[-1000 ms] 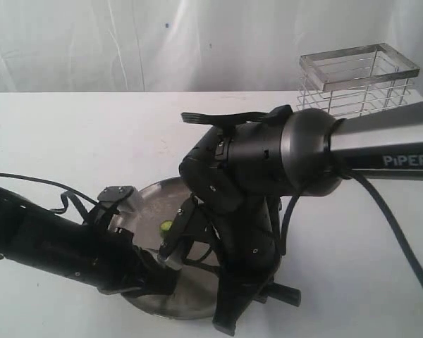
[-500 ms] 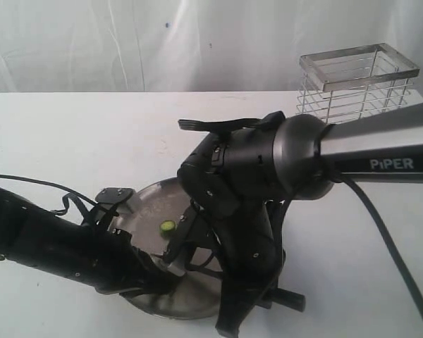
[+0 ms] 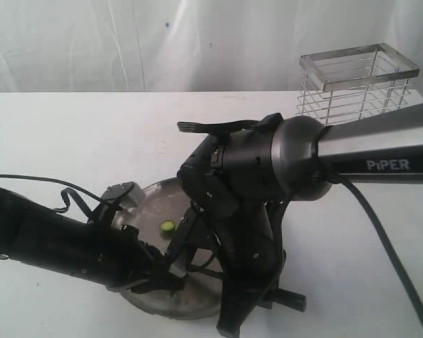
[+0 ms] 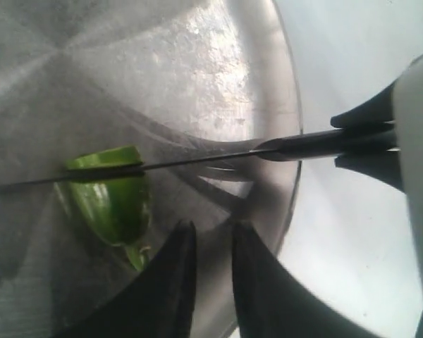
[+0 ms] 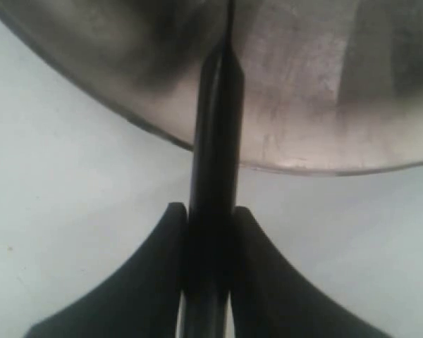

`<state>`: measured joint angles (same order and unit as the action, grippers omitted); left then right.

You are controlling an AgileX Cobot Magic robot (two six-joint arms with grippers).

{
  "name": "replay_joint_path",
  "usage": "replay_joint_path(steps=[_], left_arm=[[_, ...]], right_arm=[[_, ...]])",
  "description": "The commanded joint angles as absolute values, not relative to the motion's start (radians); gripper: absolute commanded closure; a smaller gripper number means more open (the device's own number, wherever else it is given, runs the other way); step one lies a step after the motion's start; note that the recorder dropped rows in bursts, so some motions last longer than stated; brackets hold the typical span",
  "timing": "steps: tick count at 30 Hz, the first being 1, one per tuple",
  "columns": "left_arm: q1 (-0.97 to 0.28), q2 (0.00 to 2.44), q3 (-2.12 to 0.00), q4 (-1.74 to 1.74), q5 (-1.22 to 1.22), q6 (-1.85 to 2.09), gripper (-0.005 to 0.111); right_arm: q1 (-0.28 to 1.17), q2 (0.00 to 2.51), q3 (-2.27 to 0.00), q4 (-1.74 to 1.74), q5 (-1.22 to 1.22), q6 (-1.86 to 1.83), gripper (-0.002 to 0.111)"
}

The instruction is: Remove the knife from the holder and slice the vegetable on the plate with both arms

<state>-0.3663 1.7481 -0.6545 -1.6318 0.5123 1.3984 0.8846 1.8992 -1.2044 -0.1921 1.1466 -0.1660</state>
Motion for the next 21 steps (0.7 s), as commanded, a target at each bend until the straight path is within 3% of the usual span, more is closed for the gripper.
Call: replay_joint_path(steps=[1,21], left_arm=[[-0.372,1.744,-0.654,-1.652,0.479,1.412,0.082],[-0.372,1.744,-0.654,-1.711,0.281,1.458,0.082]], right_arm=[[0.885,1.898,-1.210,-0.202,1.161,-0.177,0.108],[0.886,1.898,-1.210,-0.198,1.160,-0.177,0.108]])
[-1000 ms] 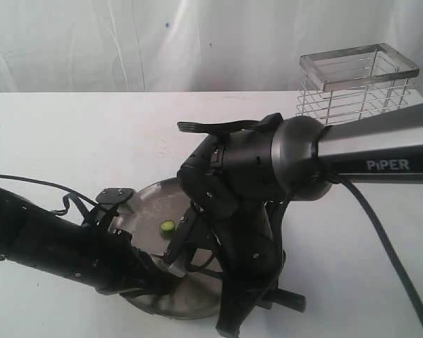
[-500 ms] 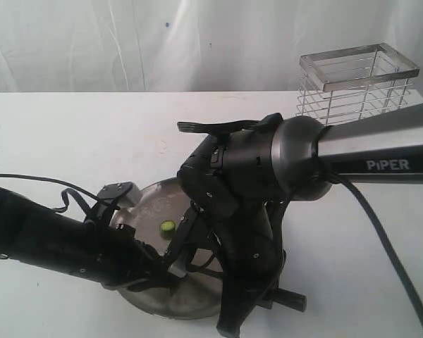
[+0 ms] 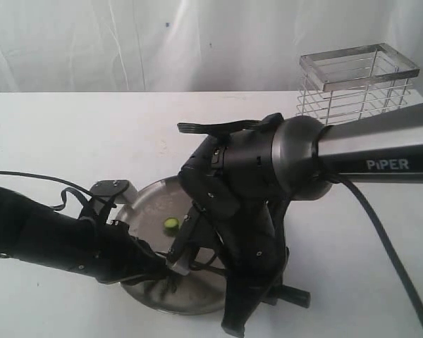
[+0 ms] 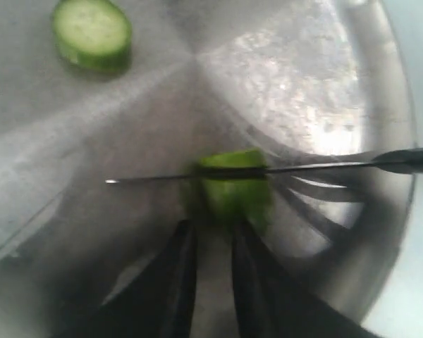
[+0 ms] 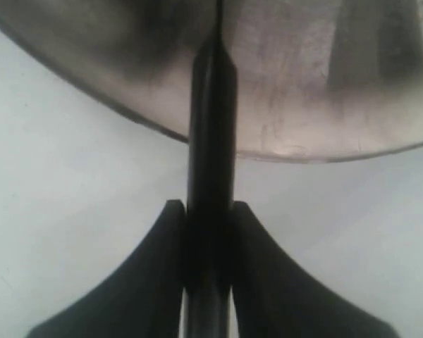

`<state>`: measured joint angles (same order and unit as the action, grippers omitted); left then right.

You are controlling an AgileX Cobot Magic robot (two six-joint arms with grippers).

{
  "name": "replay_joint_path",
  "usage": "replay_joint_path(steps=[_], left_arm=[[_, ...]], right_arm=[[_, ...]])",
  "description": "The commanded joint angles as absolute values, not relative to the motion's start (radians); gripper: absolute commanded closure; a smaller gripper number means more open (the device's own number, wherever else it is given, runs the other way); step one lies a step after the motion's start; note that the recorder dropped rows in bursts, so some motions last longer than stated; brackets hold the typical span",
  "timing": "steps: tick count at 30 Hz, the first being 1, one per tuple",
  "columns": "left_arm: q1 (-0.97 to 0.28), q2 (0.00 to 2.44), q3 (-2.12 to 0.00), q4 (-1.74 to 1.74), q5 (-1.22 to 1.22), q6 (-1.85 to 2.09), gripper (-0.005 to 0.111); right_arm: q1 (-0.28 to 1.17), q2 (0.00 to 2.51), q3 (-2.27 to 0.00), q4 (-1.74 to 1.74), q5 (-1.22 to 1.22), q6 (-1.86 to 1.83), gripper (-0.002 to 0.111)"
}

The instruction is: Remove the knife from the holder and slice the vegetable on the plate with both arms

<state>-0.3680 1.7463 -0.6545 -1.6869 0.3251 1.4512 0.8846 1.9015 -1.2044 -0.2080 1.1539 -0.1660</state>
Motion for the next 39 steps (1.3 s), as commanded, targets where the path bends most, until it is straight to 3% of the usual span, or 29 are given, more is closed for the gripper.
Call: replay_joint_path(steps=[1,23,29,39], left_arm=[[-0.372,1.744,-0.654,-1.711,0.279,1.458,0.082],[-0.372,1.643,-0.652,-1.582,0.426,1.359,0.081],[-0.372,1.648,-0.652,-1.580,0.378,1.356,0.061],[-0.423,1.653,-0.652,-1.578,0.308,1.338,0.063]], right_arm=[[0.886,1.898,-1.210,-0.198,1.165,-0.177,0.108],[0.886,1.898,-1.210,-0.202,1.162,-0.177,0.108],[0.886,1.898,-1.210,-0.202,1.160,-0.177,0.108],[0.886,1.898,-1.210,-0.202,1.145,-0.177,0.108]])
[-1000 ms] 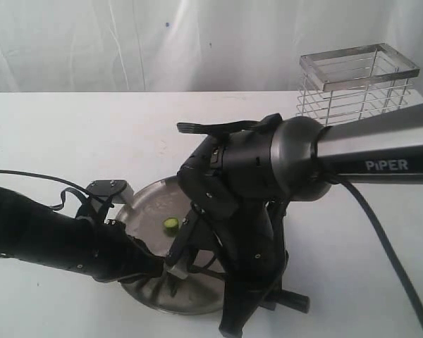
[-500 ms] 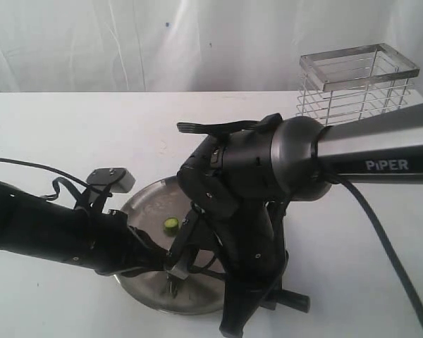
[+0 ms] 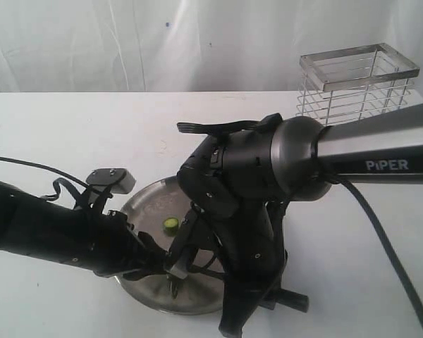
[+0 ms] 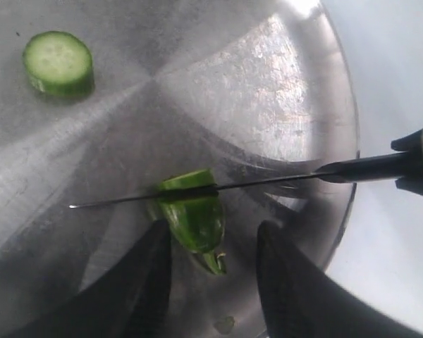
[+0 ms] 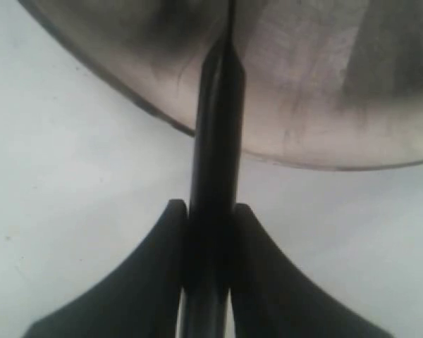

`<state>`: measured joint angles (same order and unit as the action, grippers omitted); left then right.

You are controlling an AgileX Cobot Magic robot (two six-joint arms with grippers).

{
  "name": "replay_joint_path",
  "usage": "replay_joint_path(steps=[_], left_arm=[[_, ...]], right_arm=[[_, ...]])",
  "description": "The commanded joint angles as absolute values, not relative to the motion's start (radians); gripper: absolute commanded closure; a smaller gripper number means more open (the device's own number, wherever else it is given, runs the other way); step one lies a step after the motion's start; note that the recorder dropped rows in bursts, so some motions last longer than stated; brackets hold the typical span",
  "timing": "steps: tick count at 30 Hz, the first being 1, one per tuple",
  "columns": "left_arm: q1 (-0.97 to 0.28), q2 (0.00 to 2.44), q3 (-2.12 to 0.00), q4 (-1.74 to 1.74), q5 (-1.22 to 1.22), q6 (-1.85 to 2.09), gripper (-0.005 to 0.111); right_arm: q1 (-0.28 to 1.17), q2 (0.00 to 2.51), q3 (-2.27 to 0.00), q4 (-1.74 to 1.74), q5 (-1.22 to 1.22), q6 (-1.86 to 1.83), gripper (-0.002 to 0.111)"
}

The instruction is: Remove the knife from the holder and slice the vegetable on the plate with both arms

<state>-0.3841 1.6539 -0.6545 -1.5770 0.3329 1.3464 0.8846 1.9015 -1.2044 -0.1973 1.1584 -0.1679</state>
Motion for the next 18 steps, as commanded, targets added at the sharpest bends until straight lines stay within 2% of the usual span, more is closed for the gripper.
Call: replay_joint_path(steps=[1,18], left_arm=[[-0.433,1.654,-0.652,-1.578,0.294,1.338,0.063],[-0.454,1.738,-0.678,-1.624,0.230,1.345,0.063]], right_arm=[[0.886,1.898,-1.210,-0.202,1.145,-0.177,0.108],[0.886,1.898,-1.210,-0.202,1.143,-0.177,0.108]])
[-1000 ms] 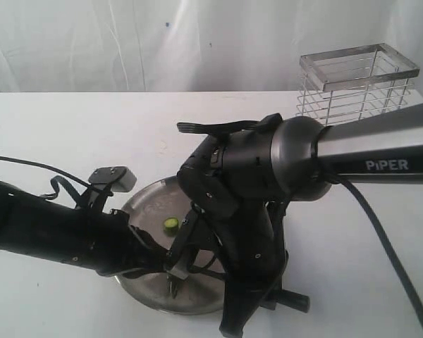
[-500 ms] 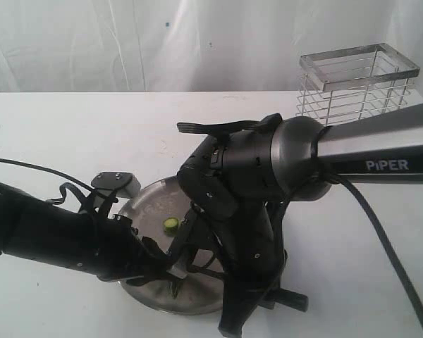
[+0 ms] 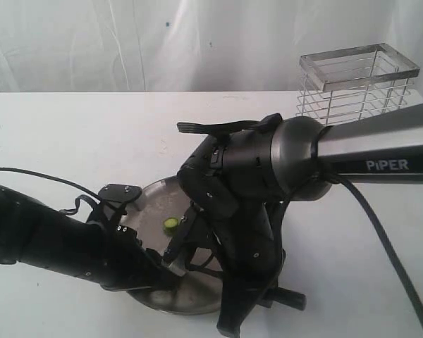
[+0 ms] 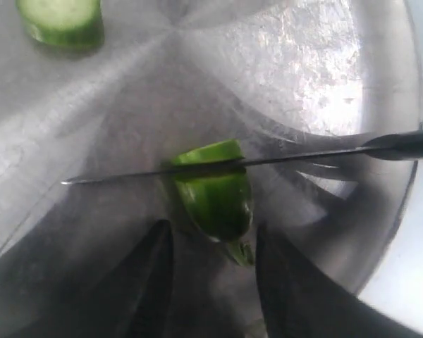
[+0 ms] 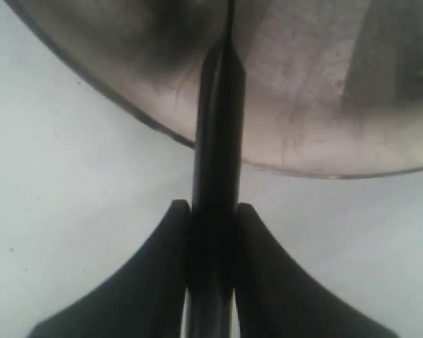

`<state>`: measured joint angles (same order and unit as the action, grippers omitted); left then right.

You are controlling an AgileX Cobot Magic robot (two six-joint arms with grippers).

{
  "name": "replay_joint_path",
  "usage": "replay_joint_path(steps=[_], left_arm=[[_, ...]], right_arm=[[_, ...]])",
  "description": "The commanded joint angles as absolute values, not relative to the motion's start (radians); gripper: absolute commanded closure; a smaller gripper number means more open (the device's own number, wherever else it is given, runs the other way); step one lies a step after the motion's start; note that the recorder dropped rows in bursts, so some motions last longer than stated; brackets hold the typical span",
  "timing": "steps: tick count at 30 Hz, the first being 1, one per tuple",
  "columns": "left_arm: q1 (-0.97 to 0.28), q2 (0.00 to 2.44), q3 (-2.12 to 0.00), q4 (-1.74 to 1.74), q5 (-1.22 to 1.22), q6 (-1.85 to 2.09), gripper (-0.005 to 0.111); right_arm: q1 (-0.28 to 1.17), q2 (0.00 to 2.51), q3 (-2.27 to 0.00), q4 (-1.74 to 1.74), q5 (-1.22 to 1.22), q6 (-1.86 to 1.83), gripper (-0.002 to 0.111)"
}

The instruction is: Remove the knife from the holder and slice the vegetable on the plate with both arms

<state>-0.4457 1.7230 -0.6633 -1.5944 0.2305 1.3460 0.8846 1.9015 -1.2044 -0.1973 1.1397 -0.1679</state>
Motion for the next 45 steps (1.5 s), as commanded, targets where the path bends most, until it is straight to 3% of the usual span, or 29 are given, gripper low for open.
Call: replay_joint_path(steps=[1,11,45], left_arm=[[-0.454,1.738,-0.691,-1.632,0.230,1.345,0.063],[-0.454,1.738,-0.701,-1.645,0.122,1.343,0.063],[-0.454,1.738,-0.701,-1.640,0.148,1.341,0.063]], right_arm=[[0.886,1.898,-1.210,-0.202,1.145,-0.177,0.108],[0.886,1.898,-1.210,-0.207,1.186,-0.177,0.108],[0.886,1.898,-1.210,-0.263,1.221,-0.177,0.108]])
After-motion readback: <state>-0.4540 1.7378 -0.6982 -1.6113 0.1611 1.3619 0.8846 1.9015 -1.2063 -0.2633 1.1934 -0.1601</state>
